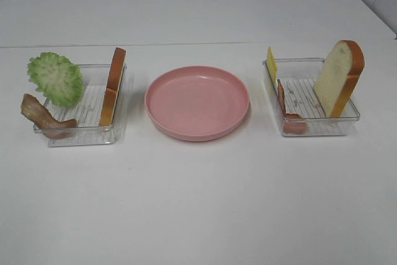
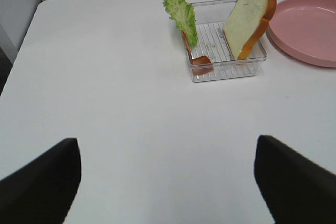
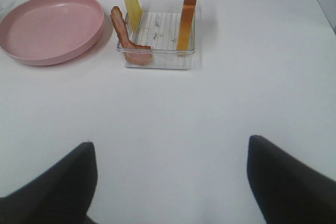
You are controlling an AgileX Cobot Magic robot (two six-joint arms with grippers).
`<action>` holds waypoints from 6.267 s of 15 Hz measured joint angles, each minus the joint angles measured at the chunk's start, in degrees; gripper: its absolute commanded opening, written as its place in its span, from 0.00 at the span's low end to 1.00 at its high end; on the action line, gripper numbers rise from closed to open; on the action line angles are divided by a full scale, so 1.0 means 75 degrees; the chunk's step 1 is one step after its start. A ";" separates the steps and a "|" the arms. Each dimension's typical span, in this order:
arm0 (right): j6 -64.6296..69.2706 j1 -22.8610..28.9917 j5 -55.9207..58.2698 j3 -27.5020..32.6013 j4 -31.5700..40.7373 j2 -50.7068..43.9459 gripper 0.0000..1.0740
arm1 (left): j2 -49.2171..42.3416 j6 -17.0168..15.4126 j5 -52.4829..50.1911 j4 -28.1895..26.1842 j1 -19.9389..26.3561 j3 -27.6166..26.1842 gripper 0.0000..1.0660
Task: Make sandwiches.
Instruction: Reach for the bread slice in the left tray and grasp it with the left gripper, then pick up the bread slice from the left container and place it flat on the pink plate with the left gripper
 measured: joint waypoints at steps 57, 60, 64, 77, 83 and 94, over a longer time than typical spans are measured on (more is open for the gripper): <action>0.0000 0.0000 0.0000 0.0000 0.0008 0.0000 0.70 | 1.6730 -0.1994 0.1222 -0.0359 -0.2590 -1.1765 0.71; 0.0000 0.0000 0.0000 0.0000 0.0008 0.0000 0.70 | 1.7265 -0.2017 0.1238 -0.0359 -0.2590 -1.2292 0.70; 0.0000 0.0000 0.0000 0.0000 0.0015 0.0000 0.70 | 1.7533 -0.2047 0.1230 -0.0344 -0.2590 -1.2391 0.70; 0.0000 0.0000 0.0000 0.0000 0.0046 0.0000 0.70 | 1.7976 -0.2055 0.1230 0.0290 -0.2727 -1.2406 0.54; 0.0000 0.0000 0.0000 0.0000 0.0046 0.0000 0.70 | 1.7983 -0.2315 0.1261 0.0359 -0.2735 -1.2406 0.17; 0.0000 0.0000 0.0000 0.0000 0.0046 0.0000 0.70 | 1.6906 -0.2315 0.1322 0.0153 -0.2735 -1.2414 0.00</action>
